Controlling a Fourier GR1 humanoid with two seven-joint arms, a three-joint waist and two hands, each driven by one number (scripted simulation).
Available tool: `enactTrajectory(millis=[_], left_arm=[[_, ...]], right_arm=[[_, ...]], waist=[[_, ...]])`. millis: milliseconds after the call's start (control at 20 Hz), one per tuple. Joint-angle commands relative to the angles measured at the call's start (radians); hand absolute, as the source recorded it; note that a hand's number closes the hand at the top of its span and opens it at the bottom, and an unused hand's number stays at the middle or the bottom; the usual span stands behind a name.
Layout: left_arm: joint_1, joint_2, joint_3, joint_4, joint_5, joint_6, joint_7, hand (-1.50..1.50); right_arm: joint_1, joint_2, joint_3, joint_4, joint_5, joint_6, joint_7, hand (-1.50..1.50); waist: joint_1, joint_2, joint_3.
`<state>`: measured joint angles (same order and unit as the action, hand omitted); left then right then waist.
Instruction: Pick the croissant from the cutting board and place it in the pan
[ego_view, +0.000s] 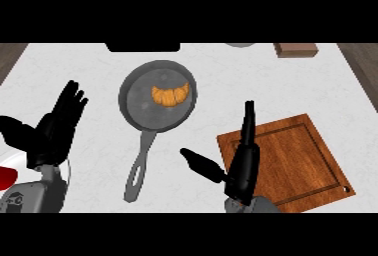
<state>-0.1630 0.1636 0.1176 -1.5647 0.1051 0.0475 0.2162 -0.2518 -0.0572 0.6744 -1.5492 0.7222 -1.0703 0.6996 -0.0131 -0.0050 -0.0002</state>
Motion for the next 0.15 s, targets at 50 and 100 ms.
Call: enactTrajectory(millis=[50, 100], left_arm=[[0.04, -0.015, -0.02, -0.087, -0.014, 0.016, 0.043, 0.0], [-0.001, -0.021, -0.022, -0.004, -0.021, 0.0, -0.009, 0.0]], right_arm=[[0.135, 0.055, 0.031, -0.104, 0.201, 0.03, 0.087, -1.5], [0.152, 0.043, -0.022, -0.127, 0.14, 0.099, 0.029, -1.5]], waist=[[0.011, 0.002, 0.0], [0.01, 0.004, 0.0]])
